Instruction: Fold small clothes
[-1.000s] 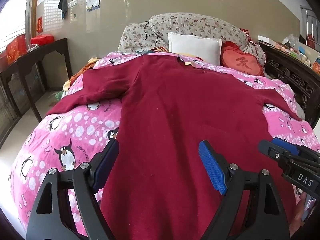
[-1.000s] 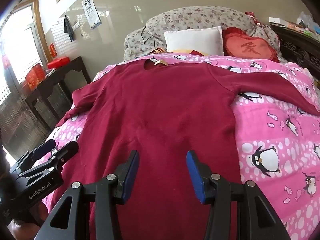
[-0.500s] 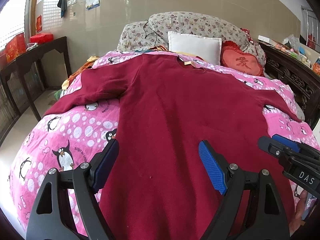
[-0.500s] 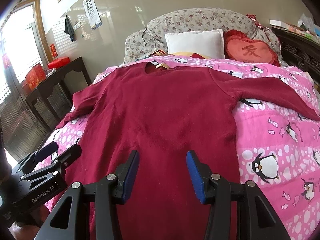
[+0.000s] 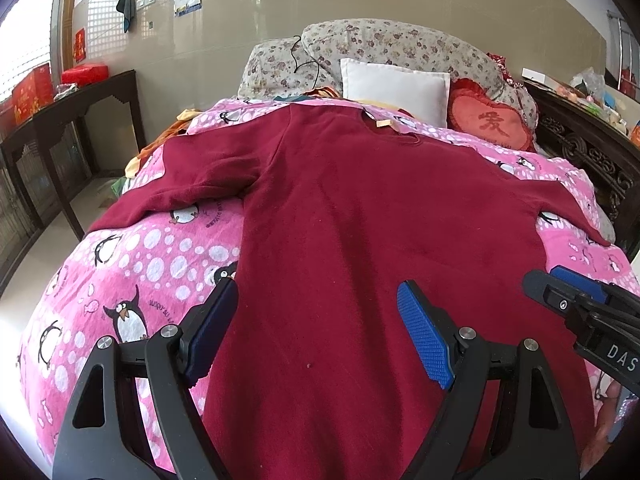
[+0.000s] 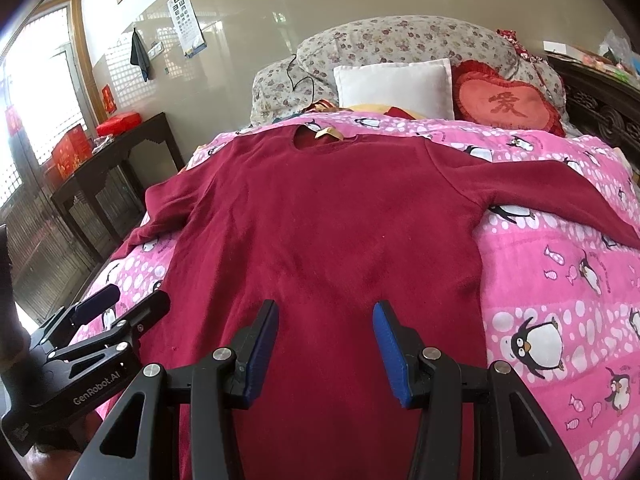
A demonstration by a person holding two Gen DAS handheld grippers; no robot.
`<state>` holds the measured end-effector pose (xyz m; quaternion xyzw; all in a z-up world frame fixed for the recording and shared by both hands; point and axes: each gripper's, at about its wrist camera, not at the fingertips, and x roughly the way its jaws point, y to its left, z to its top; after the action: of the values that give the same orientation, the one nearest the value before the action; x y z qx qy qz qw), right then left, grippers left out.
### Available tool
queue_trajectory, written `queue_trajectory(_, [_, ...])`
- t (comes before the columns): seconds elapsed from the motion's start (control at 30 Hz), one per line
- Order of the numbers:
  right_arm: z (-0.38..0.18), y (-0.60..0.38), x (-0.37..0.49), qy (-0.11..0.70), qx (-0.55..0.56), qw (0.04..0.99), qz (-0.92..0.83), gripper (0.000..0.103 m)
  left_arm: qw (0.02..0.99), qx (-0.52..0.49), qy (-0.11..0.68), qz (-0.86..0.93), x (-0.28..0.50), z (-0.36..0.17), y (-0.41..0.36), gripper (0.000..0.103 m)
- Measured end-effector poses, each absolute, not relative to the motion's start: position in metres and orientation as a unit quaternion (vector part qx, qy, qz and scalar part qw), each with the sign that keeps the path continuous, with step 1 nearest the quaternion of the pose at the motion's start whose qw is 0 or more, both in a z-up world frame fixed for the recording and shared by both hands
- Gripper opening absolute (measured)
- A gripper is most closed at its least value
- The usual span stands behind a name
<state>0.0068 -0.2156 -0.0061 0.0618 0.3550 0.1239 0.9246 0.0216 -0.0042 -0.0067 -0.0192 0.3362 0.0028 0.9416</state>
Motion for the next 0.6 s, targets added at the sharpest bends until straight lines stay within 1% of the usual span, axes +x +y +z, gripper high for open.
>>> queue_trajectory(0.6, [0.000, -0.205, 0.020, 0.355, 0.052, 0.925, 0.124, 0.047, 0.938, -0.031, 0.345, 0.008, 0.036, -0.012, 0.004, 0.083])
